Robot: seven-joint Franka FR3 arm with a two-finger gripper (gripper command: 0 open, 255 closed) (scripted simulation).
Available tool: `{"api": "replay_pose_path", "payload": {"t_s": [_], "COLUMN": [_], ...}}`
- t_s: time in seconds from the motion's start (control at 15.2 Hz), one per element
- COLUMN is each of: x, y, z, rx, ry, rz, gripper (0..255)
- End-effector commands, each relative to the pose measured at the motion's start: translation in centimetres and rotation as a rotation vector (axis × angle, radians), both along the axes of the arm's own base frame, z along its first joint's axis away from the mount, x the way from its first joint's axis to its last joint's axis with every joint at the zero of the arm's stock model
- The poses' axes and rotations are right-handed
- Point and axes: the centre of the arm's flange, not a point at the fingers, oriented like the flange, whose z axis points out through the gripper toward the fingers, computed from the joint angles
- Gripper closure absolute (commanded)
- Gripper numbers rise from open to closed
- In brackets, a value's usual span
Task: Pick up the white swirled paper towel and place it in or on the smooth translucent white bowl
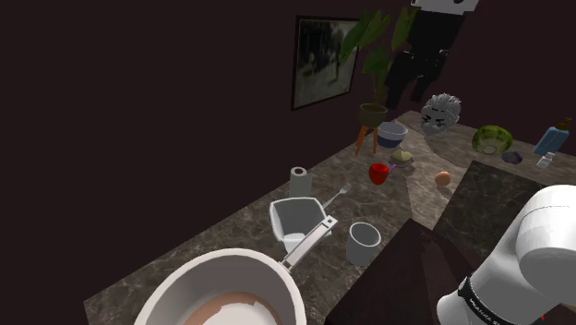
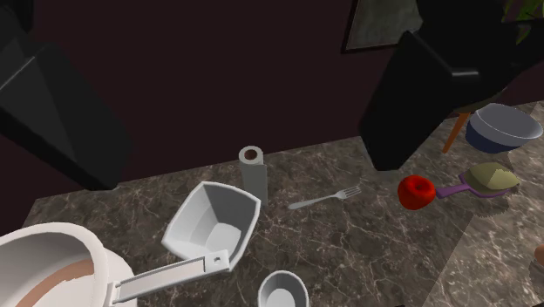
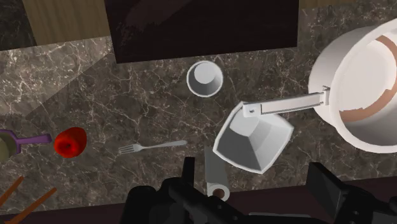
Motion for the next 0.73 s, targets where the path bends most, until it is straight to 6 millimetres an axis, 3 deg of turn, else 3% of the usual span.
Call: {"api": "replay_pose_path", "payload": {"t_s": [0.0,0.66], "x": [0.0,9.3], "y": [0.0,-0.2], "z": [0.0,-9.5], "rx": [0.000,-0.014], "ry": [0.000,0.014], "rz": [0.000,0.008], "gripper": [0,0]}}
